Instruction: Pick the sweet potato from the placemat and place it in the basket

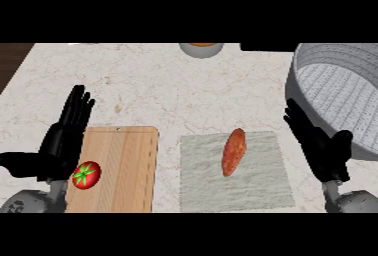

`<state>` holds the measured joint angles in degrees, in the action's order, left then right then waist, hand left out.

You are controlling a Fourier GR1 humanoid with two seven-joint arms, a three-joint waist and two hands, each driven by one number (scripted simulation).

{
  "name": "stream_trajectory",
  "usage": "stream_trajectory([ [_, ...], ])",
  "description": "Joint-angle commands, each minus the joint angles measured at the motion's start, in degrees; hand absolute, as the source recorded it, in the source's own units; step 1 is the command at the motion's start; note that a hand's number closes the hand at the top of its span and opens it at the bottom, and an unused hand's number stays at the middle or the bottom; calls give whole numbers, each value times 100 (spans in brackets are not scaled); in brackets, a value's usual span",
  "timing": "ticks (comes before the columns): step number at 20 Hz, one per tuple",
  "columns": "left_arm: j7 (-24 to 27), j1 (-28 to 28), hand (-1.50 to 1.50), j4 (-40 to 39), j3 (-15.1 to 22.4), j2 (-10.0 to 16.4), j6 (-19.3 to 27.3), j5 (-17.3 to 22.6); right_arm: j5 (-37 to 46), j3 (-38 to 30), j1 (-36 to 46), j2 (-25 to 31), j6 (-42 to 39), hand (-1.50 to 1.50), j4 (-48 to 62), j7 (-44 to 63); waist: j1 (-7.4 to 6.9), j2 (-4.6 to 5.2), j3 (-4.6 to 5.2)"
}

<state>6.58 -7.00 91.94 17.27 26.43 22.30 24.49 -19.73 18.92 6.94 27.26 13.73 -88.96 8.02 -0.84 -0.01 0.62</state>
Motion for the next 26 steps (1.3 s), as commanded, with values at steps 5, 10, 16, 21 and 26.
stream_trajectory([
  [5, -1030, 719, 0, -1203, 397, 70, -265, 182, -640, -504, 1441, -1010, -236, 150, -175, -716, -104, 119, -76],
  [10, -1494, 761, 0, -1504, 526, 313, -547, 161, 541, 1013, 1993, -1936, -160, 150, 94, -1298, -161, 63, -56],
  [16, -1632, 919, 0, -1404, 444, 259, -424, 142, 2252, 1715, 2655, -2170, 1308, -150, 781, 176, 10, -25, -42],
  [21, -1623, 1099, 0, -1385, 311, 346, -454, 230, 3243, 1558, 3569, -482, 708, -150, 969, 1748, 244, -137, -7],
  [26, -1529, 1288, 0, -1284, 308, 308, -471, 210, 3183, 1592, 4474, 392, -841, -150, 370, 3135, 277, -143, -23],
])
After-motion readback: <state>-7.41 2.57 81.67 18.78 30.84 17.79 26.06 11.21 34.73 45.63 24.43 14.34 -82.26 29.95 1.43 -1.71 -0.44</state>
